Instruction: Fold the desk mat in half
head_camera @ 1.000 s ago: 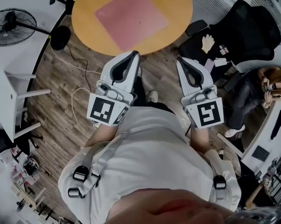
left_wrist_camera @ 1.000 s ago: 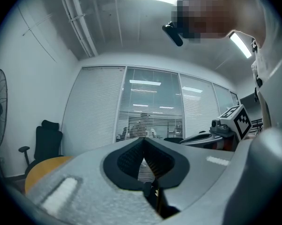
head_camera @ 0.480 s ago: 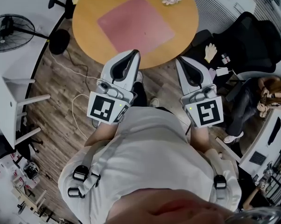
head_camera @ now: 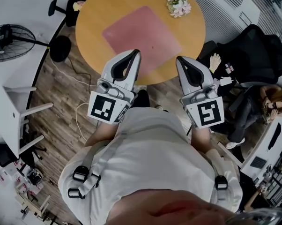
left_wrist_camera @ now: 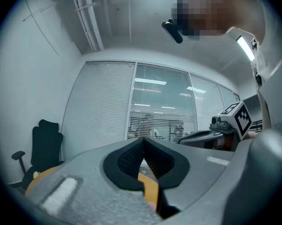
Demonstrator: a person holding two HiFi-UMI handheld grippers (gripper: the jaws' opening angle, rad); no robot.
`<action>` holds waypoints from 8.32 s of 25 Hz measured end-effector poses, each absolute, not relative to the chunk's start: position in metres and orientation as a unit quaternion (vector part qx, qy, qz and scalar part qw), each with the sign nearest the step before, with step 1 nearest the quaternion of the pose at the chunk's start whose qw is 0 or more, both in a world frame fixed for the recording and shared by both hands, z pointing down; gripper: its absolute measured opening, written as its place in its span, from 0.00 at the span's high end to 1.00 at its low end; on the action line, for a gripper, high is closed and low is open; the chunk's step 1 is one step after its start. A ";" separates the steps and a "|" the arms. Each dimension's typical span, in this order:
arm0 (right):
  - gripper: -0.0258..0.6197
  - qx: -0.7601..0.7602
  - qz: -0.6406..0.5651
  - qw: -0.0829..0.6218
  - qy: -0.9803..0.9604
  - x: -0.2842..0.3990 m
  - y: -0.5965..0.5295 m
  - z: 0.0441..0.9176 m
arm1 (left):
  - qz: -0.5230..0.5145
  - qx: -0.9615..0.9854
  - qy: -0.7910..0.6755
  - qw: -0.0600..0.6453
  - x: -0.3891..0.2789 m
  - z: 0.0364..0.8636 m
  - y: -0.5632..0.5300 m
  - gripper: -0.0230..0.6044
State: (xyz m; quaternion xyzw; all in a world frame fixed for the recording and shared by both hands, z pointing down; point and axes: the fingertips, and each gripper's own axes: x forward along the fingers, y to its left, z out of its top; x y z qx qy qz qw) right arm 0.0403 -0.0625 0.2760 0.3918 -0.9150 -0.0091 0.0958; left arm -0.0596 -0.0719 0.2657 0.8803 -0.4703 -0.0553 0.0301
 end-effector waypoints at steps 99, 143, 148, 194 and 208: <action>0.95 0.420 0.018 0.159 -0.894 -0.030 -0.227 0.345 | 0.317 0.775 -0.456 0.301 -0.326 0.820 -0.321 0.86; 0.95 0.449 -0.010 0.112 -0.886 0.004 -0.166 0.312 | 0.430 0.847 -0.258 0.176 -0.205 0.797 -0.230 0.90; 0.95 0.458 -0.012 0.108 -0.882 0.010 -0.161 0.309 | 0.442 0.847 -0.240 0.172 -0.198 0.799 -0.217 0.90; 0.95 0.474 -0.008 0.099 -0.875 0.048 -0.140 0.309 | 0.511 0.846 -0.088 0.123 -0.125 0.809 -0.108 0.90; 0.95 0.479 -0.009 0.098 -0.872 0.063 -0.132 0.307 | 0.521 0.847 -0.020 0.099 -0.097 0.814 -0.060 0.90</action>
